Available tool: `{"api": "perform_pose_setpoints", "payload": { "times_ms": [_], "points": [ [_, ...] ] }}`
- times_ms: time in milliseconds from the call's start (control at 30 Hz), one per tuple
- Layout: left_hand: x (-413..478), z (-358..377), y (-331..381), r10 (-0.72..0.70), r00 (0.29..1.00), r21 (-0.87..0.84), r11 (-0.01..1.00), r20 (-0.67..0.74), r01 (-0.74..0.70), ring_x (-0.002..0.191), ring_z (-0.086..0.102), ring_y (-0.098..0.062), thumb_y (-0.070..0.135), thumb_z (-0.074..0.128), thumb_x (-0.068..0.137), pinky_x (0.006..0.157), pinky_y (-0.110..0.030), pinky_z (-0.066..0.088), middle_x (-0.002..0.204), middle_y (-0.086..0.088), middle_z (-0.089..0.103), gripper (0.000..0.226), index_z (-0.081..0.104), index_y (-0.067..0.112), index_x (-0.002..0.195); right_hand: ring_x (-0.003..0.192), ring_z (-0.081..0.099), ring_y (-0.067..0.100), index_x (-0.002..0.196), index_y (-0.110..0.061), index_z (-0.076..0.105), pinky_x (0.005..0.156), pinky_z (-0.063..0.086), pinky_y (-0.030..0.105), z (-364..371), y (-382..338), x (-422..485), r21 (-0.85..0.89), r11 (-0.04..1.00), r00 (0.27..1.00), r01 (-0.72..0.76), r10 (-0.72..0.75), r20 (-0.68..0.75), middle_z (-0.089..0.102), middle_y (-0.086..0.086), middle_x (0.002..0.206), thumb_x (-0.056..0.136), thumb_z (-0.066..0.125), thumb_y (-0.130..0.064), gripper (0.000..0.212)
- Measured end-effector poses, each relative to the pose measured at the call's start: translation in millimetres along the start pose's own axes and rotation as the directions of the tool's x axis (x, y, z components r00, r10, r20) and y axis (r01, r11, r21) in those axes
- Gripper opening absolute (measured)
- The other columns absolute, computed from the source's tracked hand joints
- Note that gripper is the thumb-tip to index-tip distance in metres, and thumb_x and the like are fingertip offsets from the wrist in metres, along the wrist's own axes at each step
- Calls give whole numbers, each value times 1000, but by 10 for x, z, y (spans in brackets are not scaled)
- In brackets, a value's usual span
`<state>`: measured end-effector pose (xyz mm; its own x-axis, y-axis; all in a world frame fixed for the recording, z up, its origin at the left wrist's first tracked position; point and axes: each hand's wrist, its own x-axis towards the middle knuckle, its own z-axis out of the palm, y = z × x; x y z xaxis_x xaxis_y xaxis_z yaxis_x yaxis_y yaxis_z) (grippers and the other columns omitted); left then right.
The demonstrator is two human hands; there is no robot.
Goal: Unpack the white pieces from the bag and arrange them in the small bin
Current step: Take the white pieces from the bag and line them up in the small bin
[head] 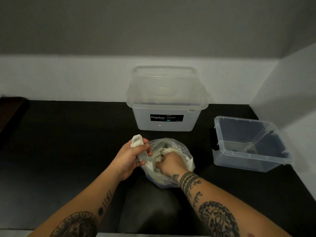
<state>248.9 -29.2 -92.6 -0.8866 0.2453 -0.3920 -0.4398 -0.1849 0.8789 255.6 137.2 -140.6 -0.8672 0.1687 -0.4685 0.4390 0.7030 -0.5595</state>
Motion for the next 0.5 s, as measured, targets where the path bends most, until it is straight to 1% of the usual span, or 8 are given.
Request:
{"api": "perform_pose_setpoints", "payload": {
  "times_ms": [67,133,267,300,333,367,400,500],
  "points": [
    [-19,-21,-8,2,1000,3,1000,9,-2,90,69,-23,13,69,92,68,-35,48,91,-7,71,18,66,18,109,95,65,17,106,-17,70,88,54,32,-27,0,-19,-31,999,1000,16,-15,21,69,1,102,95,65,-34,21],
    [-29,-25,4,3,1000,10,1000,14,-3,88,69,-22,12,68,93,64,-32,49,90,-5,70,18,66,16,110,97,66,19,104,-17,70,88,54,33,-140,-13,-73,-21,1000,999,21,-20,38,70,1,102,94,67,-36,22],
    [13,30,86,20,1000,29,999,19,-20,87,70,-19,14,66,96,63,-30,52,88,-5,71,16,66,18,111,87,68,21,82,-20,63,79,59,37,-527,-6,-207,106,994,998,22,-27,49,66,0,89,93,70,-34,19],
    [34,55,110,25,1000,23,999,19,-25,87,70,-19,14,65,96,63,-31,52,88,-5,71,15,66,18,111,79,66,18,81,-18,63,75,58,37,-631,11,-240,161,986,998,33,-41,49,64,1,84,93,71,-33,21],
    [59,86,130,27,1000,16,1000,16,-27,87,71,-20,14,65,96,63,-31,52,87,-4,71,15,66,18,111,72,62,15,84,-14,66,66,57,34,-727,33,-278,230,972,997,44,-57,49,63,1,81,94,70,-30,20],
    [77,127,149,25,1000,12,1000,14,-26,88,71,-20,13,65,96,62,-31,53,87,-4,71,16,66,18,111,66,58,12,91,-10,68,53,52,26,-814,54,-316,305,951,996,50,-69,50,63,1,78,95,70,-27,18],
    [95,172,162,22,1000,15,1000,15,-23,88,72,-20,12,66,96,63,-31,53,88,-4,72,17,66,18,112,60,54,9,97,-7,69,46,44,21,-885,78,-360,384,922,996,54,-79,49,63,0,76,95,70,-24,17],
    [123,307,175,3,999,34,999,41,-4,86,72,-19,12,66,96,64,-31,54,95,-4,74,24,65,18,119,49,44,5,101,-7,67,41,30,18,-1009,139,-442,636,769,990,61,-128,59,58,-2,66,97,66,-13,8]
  ]
}}
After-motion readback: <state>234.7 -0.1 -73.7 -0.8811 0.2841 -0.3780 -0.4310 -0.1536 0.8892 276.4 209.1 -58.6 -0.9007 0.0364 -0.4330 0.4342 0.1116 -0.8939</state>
